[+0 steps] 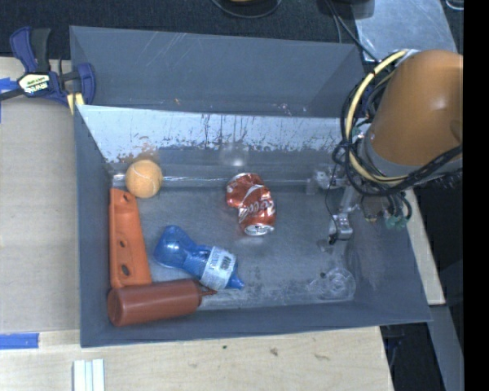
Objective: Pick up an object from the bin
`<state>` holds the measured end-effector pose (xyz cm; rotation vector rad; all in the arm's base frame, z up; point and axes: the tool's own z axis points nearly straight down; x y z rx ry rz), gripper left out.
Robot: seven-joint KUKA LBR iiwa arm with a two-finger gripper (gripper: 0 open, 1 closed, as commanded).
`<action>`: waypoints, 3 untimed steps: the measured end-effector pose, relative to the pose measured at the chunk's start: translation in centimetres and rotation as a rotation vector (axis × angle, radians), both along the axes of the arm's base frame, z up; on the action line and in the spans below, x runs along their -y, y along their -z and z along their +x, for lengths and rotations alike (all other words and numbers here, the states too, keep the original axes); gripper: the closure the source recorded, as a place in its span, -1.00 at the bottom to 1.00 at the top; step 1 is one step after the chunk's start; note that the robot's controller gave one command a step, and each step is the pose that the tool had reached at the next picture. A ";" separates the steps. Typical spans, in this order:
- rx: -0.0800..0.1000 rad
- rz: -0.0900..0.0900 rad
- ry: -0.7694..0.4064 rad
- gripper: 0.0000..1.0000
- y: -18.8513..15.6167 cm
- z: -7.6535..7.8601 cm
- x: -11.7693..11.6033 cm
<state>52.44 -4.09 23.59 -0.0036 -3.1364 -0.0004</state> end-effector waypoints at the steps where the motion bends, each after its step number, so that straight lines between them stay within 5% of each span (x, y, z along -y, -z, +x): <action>1: 0.009 -0.001 -0.002 -1.00 -0.5 0.2 0.0; 2: 0.009 0.000 0.024 -1.00 9.1 2.1 -1.4; 3: 0.007 -0.001 0.075 -1.00 2.6 1.8 -1.6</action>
Offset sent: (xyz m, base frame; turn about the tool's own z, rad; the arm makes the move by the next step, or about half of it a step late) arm 0.0239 0.0187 -0.1236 0.0316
